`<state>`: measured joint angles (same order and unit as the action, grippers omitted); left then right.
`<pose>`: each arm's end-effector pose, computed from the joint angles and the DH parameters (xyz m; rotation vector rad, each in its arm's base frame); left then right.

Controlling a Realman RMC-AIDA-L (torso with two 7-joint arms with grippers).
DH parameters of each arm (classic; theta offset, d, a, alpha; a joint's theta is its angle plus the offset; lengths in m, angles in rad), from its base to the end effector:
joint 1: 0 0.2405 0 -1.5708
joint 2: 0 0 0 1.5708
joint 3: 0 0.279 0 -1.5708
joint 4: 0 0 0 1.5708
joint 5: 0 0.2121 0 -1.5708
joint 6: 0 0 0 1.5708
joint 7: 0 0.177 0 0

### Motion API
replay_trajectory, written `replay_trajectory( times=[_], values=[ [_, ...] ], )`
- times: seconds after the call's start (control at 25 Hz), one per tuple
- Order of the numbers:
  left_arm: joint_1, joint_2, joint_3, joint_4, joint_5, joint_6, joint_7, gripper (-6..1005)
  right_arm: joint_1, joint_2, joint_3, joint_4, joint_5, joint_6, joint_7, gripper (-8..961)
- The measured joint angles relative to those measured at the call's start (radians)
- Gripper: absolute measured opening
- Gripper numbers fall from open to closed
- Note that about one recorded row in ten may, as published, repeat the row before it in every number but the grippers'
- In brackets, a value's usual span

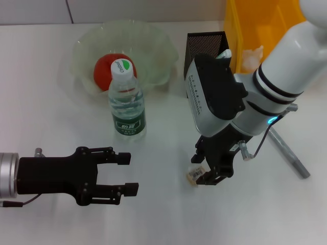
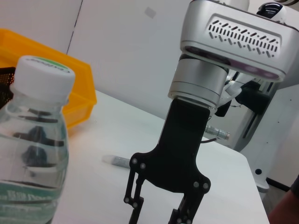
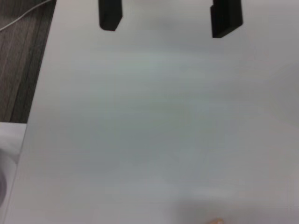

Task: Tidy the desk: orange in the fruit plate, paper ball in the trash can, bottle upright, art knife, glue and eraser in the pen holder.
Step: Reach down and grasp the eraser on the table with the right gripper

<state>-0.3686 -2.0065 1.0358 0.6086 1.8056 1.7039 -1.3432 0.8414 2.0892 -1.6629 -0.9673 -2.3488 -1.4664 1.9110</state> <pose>-0.2893 0.2736 -0.0511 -2.9703 -0.6753 -0.7559 0.1710 0.3529 -0.1310 2.9592 0.1221 0.6515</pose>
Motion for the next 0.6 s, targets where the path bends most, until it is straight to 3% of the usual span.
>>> replay_trajectory(
  times=[0.24,0.6],
  values=[
    [0.001,0.0,-0.005,0.0,0.0,0.004,-0.004,783,0.009,0.0,-0.057,-0.003,-0.001,0.009,-0.001,476],
    [0.0,-0.002,-0.006,0.0,0.0,0.001,-0.003,783,0.011,0.0,-0.064,-0.003,-0.003,0.027,-0.009,455]
  ],
)
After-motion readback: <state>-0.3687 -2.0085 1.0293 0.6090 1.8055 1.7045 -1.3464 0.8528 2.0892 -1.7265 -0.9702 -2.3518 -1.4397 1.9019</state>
